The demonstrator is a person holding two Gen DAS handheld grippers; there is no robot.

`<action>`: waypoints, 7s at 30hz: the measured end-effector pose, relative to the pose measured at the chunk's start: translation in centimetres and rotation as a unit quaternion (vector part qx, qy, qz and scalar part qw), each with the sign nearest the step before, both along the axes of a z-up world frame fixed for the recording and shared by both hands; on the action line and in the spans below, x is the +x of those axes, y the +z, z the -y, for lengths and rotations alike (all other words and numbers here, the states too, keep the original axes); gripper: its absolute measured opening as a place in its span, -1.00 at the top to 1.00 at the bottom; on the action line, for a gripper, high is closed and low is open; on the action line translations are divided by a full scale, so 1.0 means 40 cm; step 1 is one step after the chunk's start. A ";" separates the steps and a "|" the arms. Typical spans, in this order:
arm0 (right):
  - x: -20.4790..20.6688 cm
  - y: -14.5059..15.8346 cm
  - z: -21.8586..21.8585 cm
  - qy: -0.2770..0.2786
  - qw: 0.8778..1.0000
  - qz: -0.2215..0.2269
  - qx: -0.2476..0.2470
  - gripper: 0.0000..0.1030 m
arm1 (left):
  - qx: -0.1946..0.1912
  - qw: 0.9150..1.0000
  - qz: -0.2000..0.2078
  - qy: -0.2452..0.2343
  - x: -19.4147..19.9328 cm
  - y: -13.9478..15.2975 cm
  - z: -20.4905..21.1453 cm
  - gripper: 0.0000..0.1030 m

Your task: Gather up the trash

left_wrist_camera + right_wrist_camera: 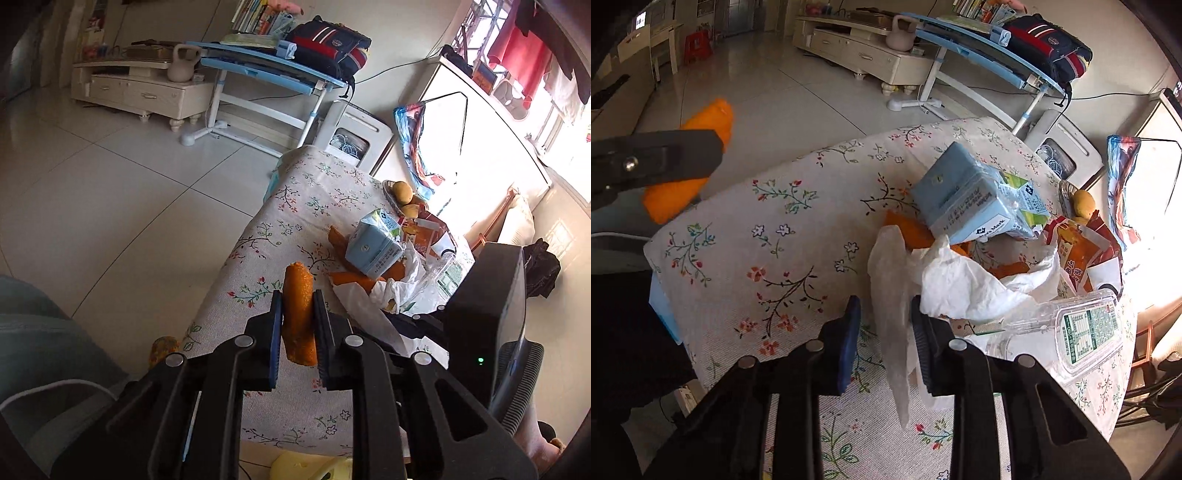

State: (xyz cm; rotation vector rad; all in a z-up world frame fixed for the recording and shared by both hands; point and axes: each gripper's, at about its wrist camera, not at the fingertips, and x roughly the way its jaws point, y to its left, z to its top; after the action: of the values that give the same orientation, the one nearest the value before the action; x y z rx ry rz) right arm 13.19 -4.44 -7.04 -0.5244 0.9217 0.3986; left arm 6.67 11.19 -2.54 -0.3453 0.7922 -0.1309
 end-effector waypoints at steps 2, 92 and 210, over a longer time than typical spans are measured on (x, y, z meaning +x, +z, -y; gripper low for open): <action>0.007 0.000 -0.002 -0.006 1.000 0.001 -0.009 0.70 | 0.002 1.000 0.007 -0.003 -0.012 0.007 0.002 0.70; -0.491 0.027 0.386 -0.153 0.901 -0.102 0.393 0.91 | -0.055 0.974 0.014 -0.219 -0.238 -0.028 0.189 0.70; 0.106 -0.044 0.525 -0.300 0.943 -0.021 0.142 -0.86 | 0.102 0.995 0.012 -0.012 -0.328 -0.085 0.202 -0.86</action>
State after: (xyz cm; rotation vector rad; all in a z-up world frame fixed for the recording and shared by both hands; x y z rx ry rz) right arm 17.44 -25.45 -8.81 0.0437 0.9957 -0.0164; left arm -6.45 3.10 -5.94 -0.1409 0.7781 -0.0762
